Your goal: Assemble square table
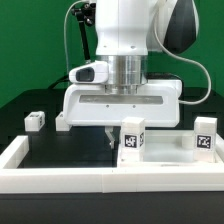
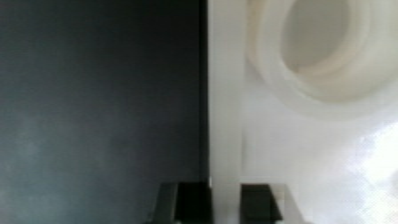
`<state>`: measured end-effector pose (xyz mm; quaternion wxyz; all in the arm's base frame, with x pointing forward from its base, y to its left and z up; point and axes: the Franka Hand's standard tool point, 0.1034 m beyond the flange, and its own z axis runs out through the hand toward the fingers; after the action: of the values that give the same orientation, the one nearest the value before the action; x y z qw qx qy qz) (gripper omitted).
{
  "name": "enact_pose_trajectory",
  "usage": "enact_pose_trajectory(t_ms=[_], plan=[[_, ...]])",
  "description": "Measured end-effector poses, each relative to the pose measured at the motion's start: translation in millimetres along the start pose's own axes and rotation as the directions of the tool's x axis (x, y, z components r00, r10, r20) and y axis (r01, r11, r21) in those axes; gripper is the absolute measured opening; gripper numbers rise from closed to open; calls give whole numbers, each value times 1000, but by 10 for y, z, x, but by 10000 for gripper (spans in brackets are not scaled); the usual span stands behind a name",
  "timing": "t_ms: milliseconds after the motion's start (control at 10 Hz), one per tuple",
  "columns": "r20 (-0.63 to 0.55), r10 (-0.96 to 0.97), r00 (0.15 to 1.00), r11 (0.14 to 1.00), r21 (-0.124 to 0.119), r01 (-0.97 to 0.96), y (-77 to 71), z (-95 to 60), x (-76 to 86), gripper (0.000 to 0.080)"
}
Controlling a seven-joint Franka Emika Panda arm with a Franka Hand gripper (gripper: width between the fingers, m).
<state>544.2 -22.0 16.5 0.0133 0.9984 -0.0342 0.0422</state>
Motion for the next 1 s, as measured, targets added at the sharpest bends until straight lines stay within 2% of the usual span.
enact_pose_trajectory(t_ms=[700,1000], plan=[[-2,-34,999,999,-1,34,4,-3,6,59],[-3,-219,976,976,-4,219,21,-7,18,59]])
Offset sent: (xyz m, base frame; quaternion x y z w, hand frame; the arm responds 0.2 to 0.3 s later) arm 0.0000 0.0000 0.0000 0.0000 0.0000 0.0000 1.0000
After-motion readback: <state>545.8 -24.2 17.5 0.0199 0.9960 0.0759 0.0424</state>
